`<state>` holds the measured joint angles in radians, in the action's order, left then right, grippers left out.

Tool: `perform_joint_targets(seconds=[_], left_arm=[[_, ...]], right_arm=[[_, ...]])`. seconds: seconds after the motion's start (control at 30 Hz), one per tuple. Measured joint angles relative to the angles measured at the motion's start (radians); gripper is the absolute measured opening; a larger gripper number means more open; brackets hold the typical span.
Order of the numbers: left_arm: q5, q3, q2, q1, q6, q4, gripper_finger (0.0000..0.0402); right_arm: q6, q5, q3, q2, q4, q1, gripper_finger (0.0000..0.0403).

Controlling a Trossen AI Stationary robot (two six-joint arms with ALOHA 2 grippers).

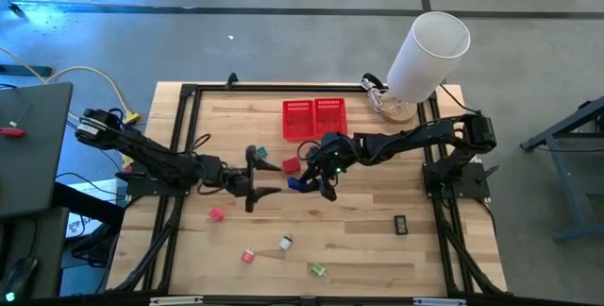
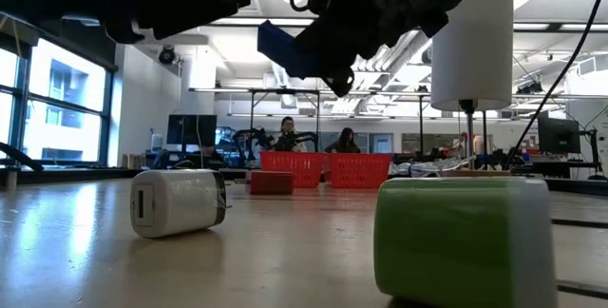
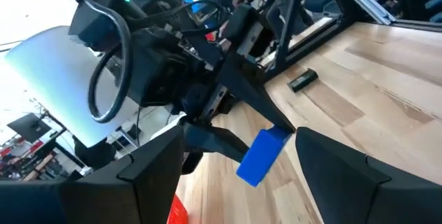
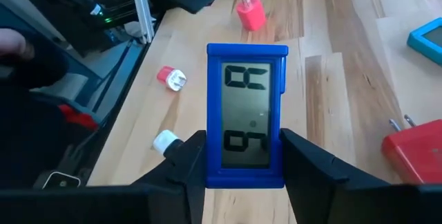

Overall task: Pick & Place Office items
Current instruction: Put the blue digital clock into the left red bin

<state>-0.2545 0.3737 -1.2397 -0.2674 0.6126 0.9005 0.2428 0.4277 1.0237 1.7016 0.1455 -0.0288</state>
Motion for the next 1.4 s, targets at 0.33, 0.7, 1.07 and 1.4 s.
perform_joint_targets(seconds=[0.33,0.7,1.07,1.4], left_arm=[[0.018,0.09,-0.202,-0.002,0.048,0.013,0.0267],[0.015,0.14,-0.312,-0.003,0.091,0.093,0.0255],[0.008,0.14,-0.311,-0.003,0.071,0.098,0.0123],[-0.005,0.14,-0.311,-0.015,0.092,0.083,0.0063]], right_arm=[[0.021,0.018,0.0,0.0,0.001,0.0,0.0143],[0.021,0.02,0.0,-0.001,-0.027,0.0,0.0142],[0.016,0.035,0.0,-0.001,-0.042,0.001,0.0142],[0.024,0.071,0.0,-0.001,-0.043,-0.001,0.0149]])
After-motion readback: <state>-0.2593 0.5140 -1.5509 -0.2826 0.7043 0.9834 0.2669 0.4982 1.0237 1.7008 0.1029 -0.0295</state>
